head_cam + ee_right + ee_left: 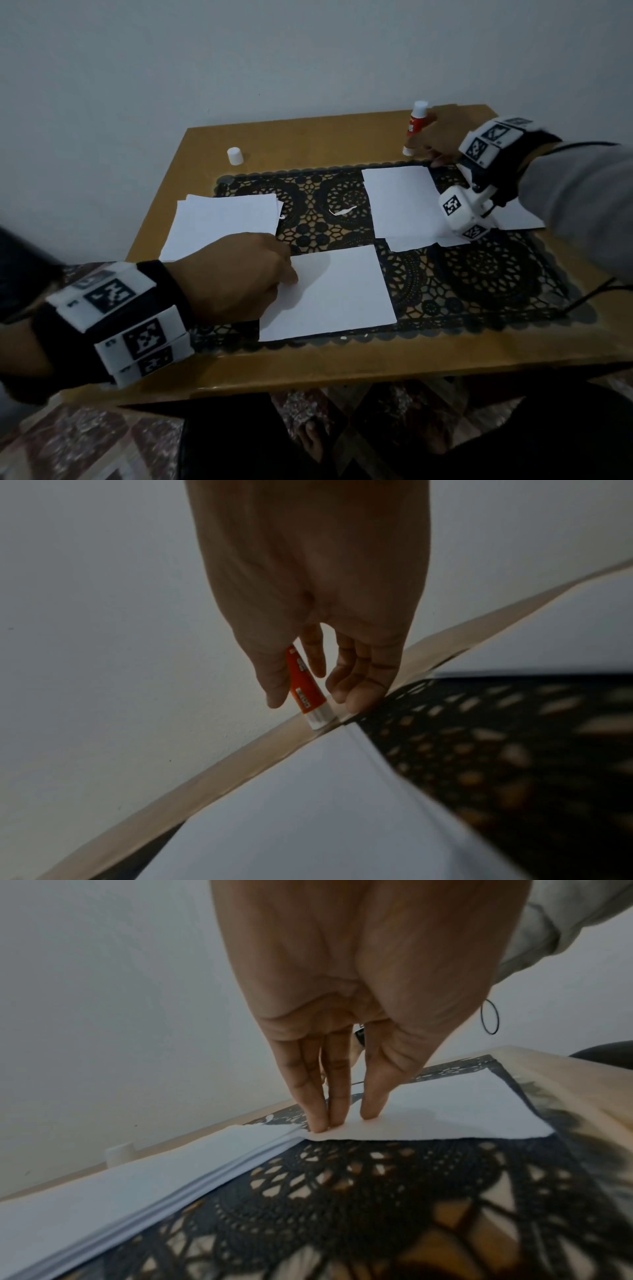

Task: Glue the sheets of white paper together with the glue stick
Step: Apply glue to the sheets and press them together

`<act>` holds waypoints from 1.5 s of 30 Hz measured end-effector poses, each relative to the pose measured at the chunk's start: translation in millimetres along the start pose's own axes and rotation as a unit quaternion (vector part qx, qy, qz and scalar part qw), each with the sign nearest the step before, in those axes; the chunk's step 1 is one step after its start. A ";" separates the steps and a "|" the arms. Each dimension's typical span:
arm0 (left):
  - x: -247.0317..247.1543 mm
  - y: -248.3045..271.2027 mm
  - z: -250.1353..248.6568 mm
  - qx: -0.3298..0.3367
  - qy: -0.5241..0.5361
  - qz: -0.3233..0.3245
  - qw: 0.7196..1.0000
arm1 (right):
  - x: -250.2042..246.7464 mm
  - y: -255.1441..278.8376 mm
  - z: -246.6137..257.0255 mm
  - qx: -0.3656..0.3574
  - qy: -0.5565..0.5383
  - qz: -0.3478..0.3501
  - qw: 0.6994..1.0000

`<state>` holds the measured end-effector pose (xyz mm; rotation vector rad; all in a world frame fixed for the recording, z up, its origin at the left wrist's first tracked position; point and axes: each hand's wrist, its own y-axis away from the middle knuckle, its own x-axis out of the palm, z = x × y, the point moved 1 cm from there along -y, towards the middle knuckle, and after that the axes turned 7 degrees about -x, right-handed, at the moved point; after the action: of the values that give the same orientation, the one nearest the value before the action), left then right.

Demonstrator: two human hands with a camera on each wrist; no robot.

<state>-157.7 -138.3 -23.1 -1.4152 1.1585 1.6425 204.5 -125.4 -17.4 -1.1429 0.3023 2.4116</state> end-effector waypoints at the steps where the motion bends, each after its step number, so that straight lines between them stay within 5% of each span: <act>1: -0.2 1.3 -2.2 -0.005 -0.017 0.012 1.000 | 1.7 -3.1 -0.2 0.004 -0.010 0.002 1.000; 9: 6.4 17.2 -22.7 -0.047 -0.071 0.081 0.993 | 4.6 4.7 19.2 0.025 -0.039 -0.008 0.999; 16: 9.7 30.6 -32.2 -0.099 0.073 0.091 0.988 | 1.1 77.8 68.2 -0.161 0.028 0.131 0.978; 27: 24.6 41.7 -55.3 -0.071 0.012 0.146 0.987 | 81.6 143.8 134.7 -0.322 0.055 0.134 0.935; 39: 25.1 41.0 -55.2 -0.065 0.012 0.150 0.986 | 123.2 152.1 154.3 -0.391 0.143 0.155 0.896; 45: 23.3 39.7 -54.9 -0.069 0.008 0.156 0.985 | 117.7 152.2 147.8 -0.384 0.135 0.149 0.901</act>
<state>-176.8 -205.5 -39.2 -1.3862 1.3519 1.9633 -34.6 -166.5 -14.4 -1.8890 -0.4865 2.7160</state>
